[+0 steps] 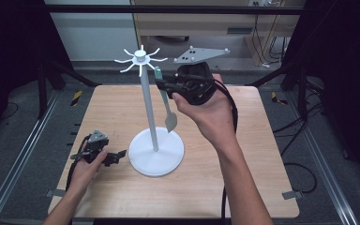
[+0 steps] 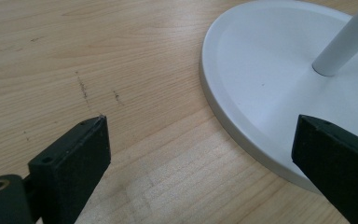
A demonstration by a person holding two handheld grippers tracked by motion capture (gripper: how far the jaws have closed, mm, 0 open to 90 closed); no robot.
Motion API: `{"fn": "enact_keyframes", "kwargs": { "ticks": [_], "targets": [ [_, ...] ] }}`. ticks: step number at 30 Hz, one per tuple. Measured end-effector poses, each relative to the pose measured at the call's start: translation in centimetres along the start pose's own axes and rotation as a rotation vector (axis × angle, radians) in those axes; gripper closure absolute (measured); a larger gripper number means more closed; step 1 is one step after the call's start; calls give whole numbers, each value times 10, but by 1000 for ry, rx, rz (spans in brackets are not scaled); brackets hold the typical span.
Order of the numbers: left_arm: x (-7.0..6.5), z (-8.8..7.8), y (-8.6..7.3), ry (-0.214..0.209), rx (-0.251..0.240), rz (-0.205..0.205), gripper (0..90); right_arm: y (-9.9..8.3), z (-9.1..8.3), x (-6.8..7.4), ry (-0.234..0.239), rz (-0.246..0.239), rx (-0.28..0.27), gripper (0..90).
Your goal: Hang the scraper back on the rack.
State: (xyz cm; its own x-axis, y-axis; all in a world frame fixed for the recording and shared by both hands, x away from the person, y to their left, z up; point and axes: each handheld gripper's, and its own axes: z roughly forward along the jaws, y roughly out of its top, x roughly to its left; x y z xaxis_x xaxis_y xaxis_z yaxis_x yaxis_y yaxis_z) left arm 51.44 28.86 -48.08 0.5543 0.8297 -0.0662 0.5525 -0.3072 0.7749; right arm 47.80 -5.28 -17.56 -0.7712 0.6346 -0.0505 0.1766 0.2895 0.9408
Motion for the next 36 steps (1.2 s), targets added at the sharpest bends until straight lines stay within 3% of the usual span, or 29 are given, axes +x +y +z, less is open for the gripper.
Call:
{"fn": "enact_keyframes", "kwargs": {
  "ticks": [19,36],
  "targets": [
    [0,0,0,1,0,2,41,-3,2,5,-44,-3,-21,705],
    [0,1,0,1,2,0,41,-14,-13,-1,-80,9,-10,671]
  ]
}}
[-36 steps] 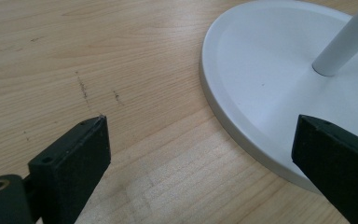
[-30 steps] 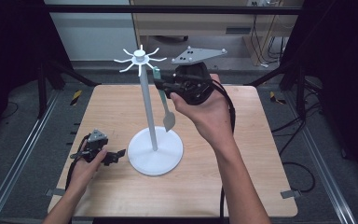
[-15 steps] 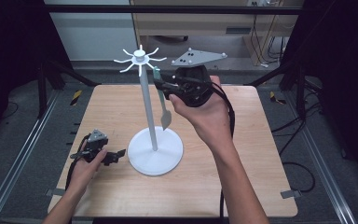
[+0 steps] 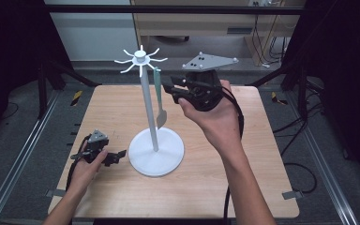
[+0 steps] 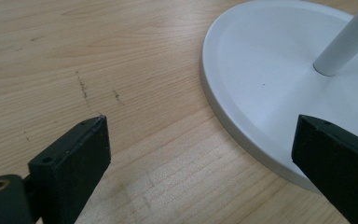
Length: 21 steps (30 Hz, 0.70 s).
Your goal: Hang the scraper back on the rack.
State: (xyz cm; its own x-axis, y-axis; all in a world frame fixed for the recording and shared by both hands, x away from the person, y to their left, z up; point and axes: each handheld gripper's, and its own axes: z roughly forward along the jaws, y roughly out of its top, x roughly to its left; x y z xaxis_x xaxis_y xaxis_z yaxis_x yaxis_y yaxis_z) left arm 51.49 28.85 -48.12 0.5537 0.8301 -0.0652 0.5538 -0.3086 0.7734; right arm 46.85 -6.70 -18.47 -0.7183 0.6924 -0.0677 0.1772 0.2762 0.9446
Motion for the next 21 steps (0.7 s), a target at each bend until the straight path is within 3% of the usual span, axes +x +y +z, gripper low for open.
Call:
{"fn": "enact_keyframes", "kwargs": {
  "ticks": [10,21],
  "targets": [
    [0,0,0,0,3,2,41,-14,-10,-12,-49,31,19,646],
    [0,0,0,0,2,4,41,-22,-16,-18,-117,45,22,517]
  ]
}}
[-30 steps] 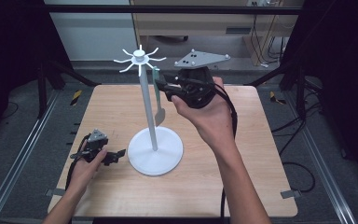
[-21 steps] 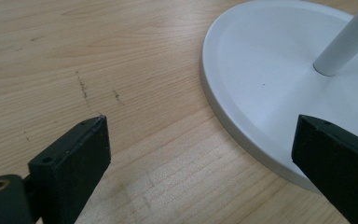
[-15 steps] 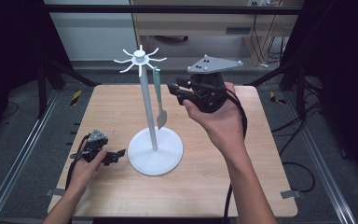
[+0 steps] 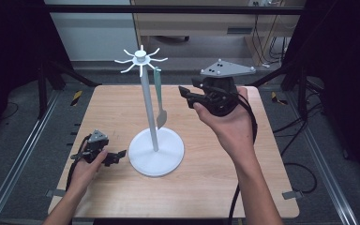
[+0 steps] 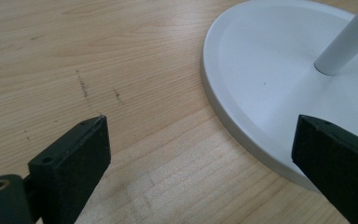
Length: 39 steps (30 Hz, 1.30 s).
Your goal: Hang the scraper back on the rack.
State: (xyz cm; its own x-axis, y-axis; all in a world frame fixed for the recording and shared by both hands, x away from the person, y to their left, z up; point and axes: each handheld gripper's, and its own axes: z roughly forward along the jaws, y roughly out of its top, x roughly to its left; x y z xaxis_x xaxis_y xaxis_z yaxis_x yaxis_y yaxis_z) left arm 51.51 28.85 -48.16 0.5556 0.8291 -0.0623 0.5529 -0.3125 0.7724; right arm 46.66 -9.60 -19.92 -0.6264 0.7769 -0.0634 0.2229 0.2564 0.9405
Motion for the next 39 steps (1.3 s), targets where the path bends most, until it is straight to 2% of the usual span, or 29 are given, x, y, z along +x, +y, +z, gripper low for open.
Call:
{"fn": "enact_keyframes", "kwargs": {
  "ticks": [7,15,23,29,39],
  "targets": [
    [0,0,0,1,2,0,41,-4,-2,-5,-39,12,0,392],
    [0,0,0,1,3,1,41,-6,-3,-8,-59,18,11,307],
    [0,0,0,0,3,1,41,-8,-8,-12,-107,28,-7,231],
    [0,0,0,0,5,2,41,-11,-10,-17,-127,33,10,152],
    [0,0,0,1,5,4,41,-20,-16,-25,-179,32,18,129]
  ]
}}
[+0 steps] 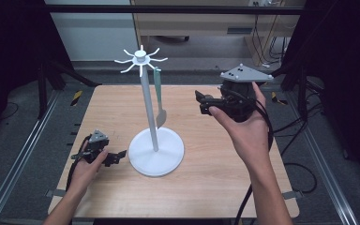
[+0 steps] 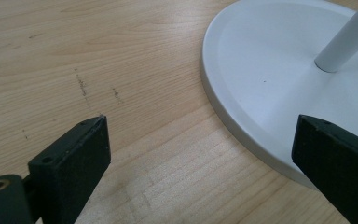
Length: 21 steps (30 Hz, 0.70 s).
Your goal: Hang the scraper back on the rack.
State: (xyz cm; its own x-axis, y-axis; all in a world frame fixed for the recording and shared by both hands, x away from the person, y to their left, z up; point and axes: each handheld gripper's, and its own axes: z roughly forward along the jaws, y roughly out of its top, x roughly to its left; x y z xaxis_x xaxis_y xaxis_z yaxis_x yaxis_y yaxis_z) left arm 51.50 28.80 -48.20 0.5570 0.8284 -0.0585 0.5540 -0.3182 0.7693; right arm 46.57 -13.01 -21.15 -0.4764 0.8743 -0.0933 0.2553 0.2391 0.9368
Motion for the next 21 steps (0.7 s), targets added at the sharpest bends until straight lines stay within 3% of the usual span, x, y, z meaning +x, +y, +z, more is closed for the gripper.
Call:
{"fn": "enact_keyframes", "kwargs": {
  "ticks": [21],
  "targets": [
    [0,0,0,3,0,-1,41,-28,-4,-8,-29,3,47,97]
  ]
}}
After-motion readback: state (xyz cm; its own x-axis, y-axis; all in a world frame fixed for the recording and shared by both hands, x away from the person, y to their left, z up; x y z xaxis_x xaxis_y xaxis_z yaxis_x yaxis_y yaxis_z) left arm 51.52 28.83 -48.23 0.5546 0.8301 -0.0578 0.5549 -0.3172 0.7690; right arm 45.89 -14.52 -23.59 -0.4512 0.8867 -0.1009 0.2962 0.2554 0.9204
